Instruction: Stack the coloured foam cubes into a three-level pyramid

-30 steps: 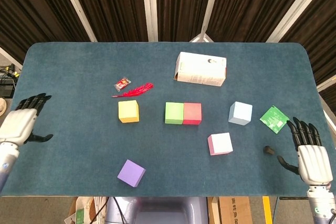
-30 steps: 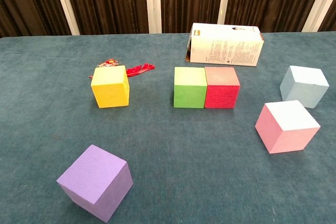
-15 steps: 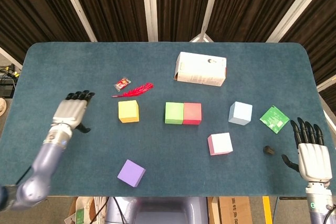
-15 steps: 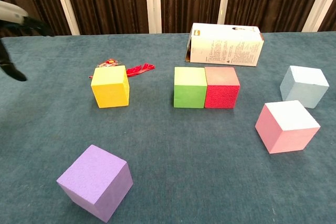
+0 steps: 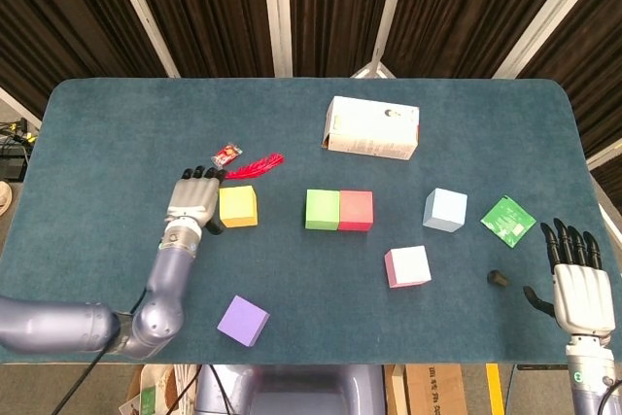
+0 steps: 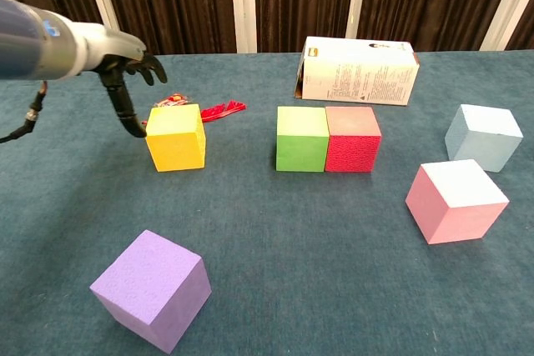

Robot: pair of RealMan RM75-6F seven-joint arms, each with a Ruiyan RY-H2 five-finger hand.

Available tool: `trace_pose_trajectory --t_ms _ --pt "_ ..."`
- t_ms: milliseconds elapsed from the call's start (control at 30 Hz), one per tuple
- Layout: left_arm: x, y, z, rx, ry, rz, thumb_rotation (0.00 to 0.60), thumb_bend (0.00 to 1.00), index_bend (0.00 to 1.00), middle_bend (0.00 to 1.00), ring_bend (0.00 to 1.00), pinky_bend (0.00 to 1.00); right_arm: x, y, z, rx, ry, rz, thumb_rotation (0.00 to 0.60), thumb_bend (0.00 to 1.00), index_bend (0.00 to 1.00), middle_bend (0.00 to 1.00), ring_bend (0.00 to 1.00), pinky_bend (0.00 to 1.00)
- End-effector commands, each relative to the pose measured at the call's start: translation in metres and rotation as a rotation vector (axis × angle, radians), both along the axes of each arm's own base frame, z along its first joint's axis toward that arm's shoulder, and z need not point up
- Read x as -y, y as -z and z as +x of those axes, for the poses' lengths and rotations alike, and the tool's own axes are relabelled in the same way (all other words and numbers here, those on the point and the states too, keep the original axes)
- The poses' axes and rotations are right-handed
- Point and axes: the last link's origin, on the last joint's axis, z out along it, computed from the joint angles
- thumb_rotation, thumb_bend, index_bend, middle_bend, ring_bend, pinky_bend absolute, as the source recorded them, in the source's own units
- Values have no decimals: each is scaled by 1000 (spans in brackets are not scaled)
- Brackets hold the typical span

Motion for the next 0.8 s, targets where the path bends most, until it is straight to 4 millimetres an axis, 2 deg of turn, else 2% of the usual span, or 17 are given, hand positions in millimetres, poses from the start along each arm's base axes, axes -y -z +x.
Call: trace_pose_trajectory --t_ms 33,300,800 --pt "-3 5 11 7 2 6 600 262 139 95 0 0 1 0 -2 -1 11 1 600 214 0 0 0 0" --pt "-3 14 18 -14 -1 -16 600 263 142 100 0 0 2 2 -3 -2 43 6 600 214 0 0 0 0" --pt "-11 26 2 0 -7 -14 600 270 179 154 0 0 1 3 -3 -2 63 10 600 214 0 0 0 0"
